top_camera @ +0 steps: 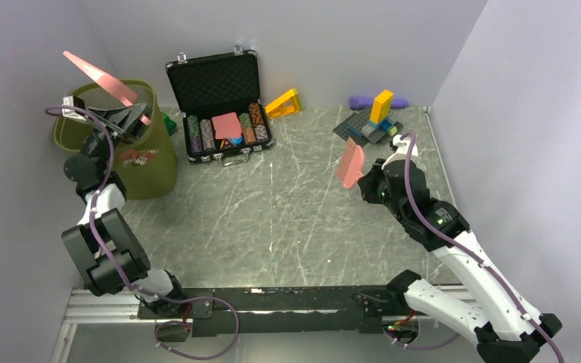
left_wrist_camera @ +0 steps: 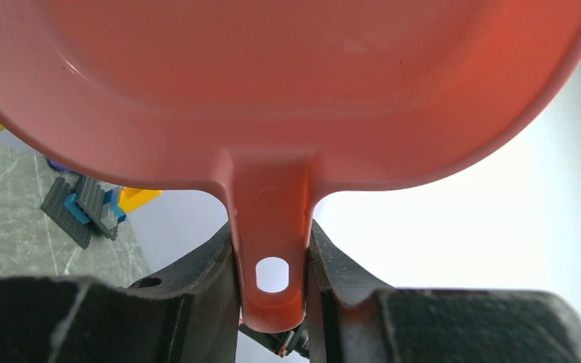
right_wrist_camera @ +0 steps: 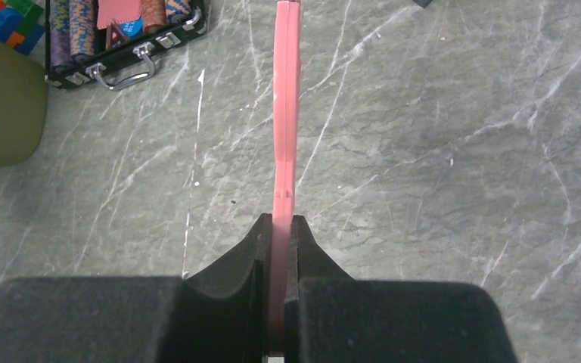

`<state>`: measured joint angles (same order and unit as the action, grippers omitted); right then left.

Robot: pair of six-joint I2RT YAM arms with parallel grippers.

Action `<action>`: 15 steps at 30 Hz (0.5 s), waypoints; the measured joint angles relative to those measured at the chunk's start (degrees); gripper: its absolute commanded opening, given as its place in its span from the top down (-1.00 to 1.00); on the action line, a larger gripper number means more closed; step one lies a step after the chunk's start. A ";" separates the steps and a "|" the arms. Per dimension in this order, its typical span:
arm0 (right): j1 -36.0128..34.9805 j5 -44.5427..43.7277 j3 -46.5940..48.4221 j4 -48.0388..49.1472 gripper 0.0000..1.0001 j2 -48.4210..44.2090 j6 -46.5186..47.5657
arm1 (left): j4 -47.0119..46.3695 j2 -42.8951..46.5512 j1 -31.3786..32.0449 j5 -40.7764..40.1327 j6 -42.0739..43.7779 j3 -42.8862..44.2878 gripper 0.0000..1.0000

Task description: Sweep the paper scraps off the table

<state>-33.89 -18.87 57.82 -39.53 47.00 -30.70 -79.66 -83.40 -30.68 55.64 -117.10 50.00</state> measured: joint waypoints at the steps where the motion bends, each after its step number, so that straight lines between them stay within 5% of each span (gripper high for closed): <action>1: 0.00 0.02 0.00 0.15 1.00 0.07 0.00 | -1.16 0.00 -0.20 -0.13 -0.52 -0.22 1.00; 15: 0.00 1.01 -0.96 2.05 1.00 -0.09 -0.46 | -3.63 -0.02 -0.68 3.37 -2.69 2.21 1.00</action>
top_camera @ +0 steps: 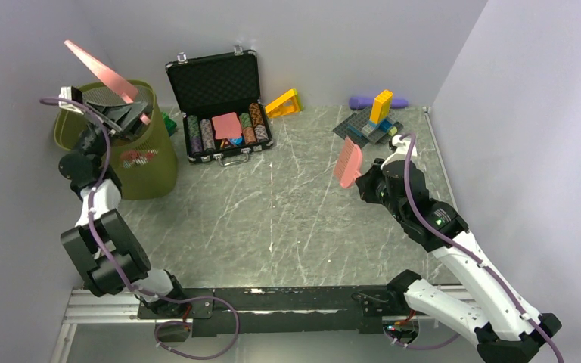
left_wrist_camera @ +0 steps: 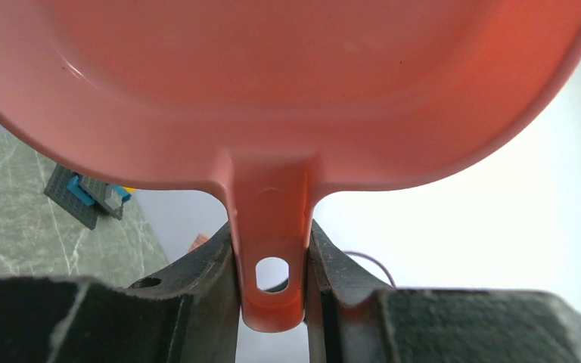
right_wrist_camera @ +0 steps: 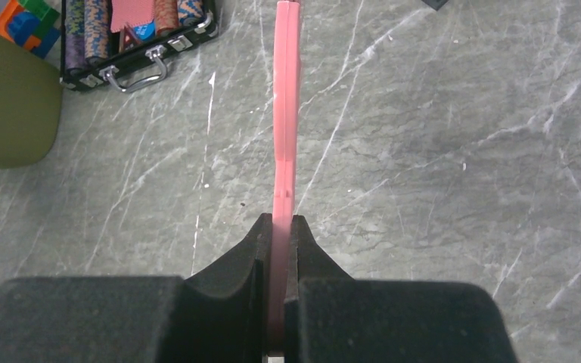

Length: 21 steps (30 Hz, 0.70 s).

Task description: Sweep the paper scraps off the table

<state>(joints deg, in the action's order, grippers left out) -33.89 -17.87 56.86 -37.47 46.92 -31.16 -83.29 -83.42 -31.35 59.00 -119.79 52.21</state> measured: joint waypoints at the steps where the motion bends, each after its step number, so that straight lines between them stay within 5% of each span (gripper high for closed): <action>1: 0.00 -0.02 0.00 0.09 1.00 0.00 0.00 | 0.26 0.20 0.33 1.14 0.02 1.42 1.00; 5: 0.00 0.00 -0.13 0.68 1.00 0.00 -0.04 | 13.22 4.90 4.52 6.16 7.74 5.49 1.00; 9: 0.00 0.24 -0.33 1.16 1.00 0.02 -0.17 | 53.00 12.94 9.97 4.87 37.24 15.52 1.00; 11: 0.00 0.28 -0.33 1.14 1.00 0.02 -0.17 | 75.93 14.71 13.77 -4.13 54.66 25.94 1.00; 14: 0.00 0.28 -0.39 1.16 1.00 -0.07 -0.17 | 98.49 16.20 22.43 -20.06 74.90 38.21 1.00; 21: 0.00 0.57 -1.03 1.84 1.00 -0.50 -0.17 | 128.69 8.15 40.83 -45.64 95.56 49.64 1.00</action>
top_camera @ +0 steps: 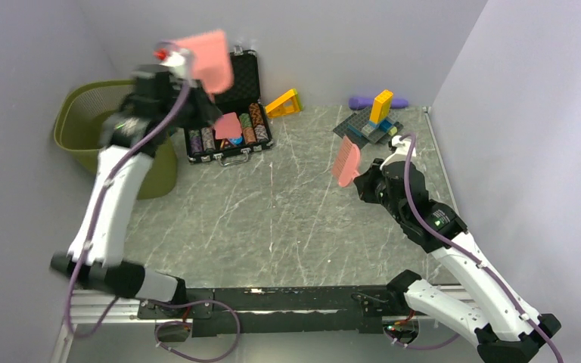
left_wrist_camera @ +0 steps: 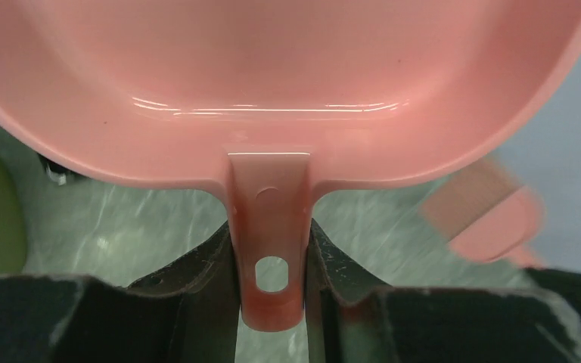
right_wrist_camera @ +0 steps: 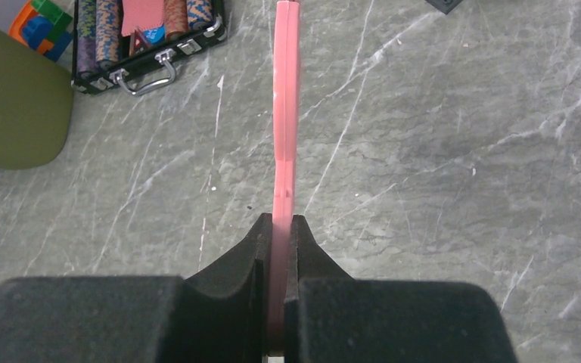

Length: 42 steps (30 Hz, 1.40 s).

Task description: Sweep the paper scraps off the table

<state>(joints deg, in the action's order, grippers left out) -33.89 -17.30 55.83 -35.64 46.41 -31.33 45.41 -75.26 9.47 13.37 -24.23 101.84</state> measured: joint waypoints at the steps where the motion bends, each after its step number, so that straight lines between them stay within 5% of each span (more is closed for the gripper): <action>1: 0.00 0.11 -0.09 0.17 1.00 0.04 0.02 | 3.08 -3.45 3.30 -3.58 1.70 1.31 1.00; 6: 0.00 0.44 -1.09 0.87 1.00 0.39 0.02 | 11.06 -19.71 17.40 -16.61 6.25 -1.09 1.00; 11: 0.00 0.44 -3.96 2.01 1.00 0.63 0.02 | 13.79 -25.97 25.64 -20.26 7.02 -8.63 1.00; 29: 0.11 0.90 -11.02 6.91 1.00 1.51 -0.61 | 0.61 -34.34 25.97 -16.61 5.86 -17.42 0.91; 31: 0.11 0.94 -11.34 7.06 1.00 1.44 -0.70 | -0.22 -35.43 25.97 -16.22 5.62 -17.64 0.35; 33: 0.11 0.92 -11.34 7.34 1.00 1.38 -0.72 | -0.85 -36.30 25.97 -16.20 5.38 -17.79 -0.80; 34: 0.11 0.90 -11.34 7.52 1.00 1.33 -0.74 | -1.49 -36.35 25.97 -16.24 5.16 -18.32 -0.96; 42: 0.22 1.75 -12.96 10.86 1.00 1.27 -1.86 | -6.34 -26.23 26.03 -16.22 4.22 -28.61 -0.99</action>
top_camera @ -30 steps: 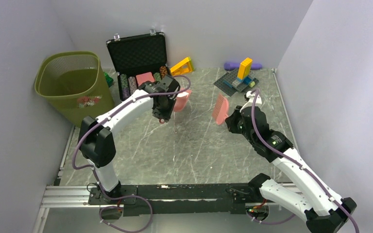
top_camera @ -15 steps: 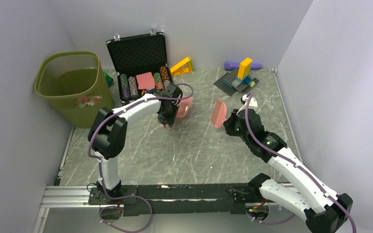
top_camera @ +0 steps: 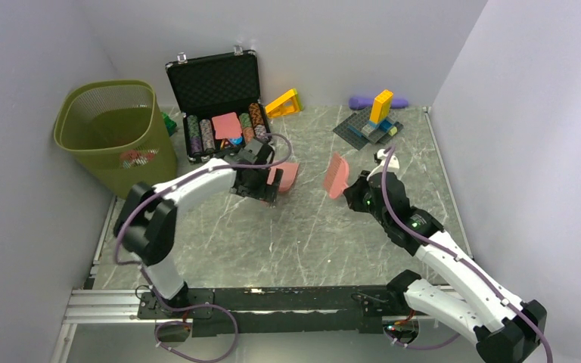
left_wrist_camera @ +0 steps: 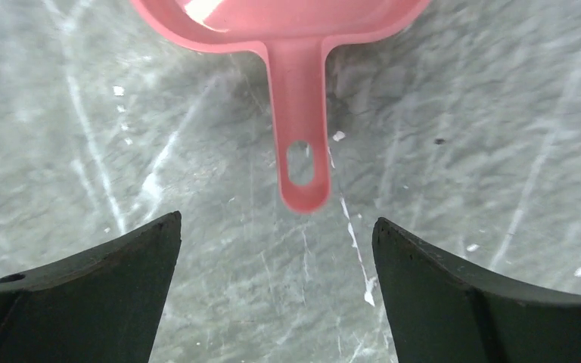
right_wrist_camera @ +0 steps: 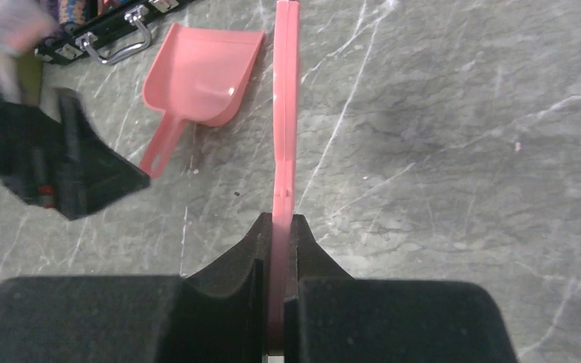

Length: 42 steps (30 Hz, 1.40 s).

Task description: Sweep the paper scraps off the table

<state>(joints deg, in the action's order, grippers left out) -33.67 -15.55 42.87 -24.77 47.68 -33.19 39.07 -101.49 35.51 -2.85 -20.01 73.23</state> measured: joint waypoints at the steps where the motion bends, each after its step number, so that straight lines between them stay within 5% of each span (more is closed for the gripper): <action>1: 0.04 0.83 -0.94 1.27 1.00 -0.02 -0.42 | -0.46 2.54 0.04 -0.48 -0.11 -0.76 -0.99; 10: 2.03 13.73 -12.22 19.63 1.00 4.66 -8.96 | -11.41 30.51 0.90 -5.97 -1.88 -15.23 -0.99; 18: 11.10 22.45 -24.00 50.58 1.00 12.83 -24.28 | -15.28 40.46 1.14 -5.79 -3.45 -25.81 -0.99; 19: 12.02 22.97 -24.48 54.12 0.89 14.51 -25.77 | -15.80 41.59 1.14 -5.62 -3.52 -26.62 -0.99; 20: 12.81 23.56 -24.52 57.29 0.56 16.33 -27.06 | -16.35 42.64 1.14 -5.53 -3.65 -27.30 -0.99; 22: 14.12 25.05 -23.52 61.68 -0.68 20.00 -28.46 | -17.38 44.50 1.14 -5.09 -3.69 -28.35 -0.99; 23: 14.80 25.88 -22.12 62.69 -0.97 22.08 -29.24 | -17.70 45.11 1.14 -4.92 -3.69 -28.59 -0.99; 30: 16.68 25.57 -16.48 60.67 -0.99 24.02 -29.66 | -18.69 46.21 1.46 -3.50 -3.69 -29.00 -0.99; 42: 16.72 13.86 -15.52 34.82 -0.99 1.22 -15.23 | -20.02 54.42 1.51 -3.04 -3.76 -32.85 -0.99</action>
<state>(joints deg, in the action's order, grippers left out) -16.95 -1.69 27.35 10.04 48.90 -48.42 19.05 -47.07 37.01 -5.89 -23.77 40.38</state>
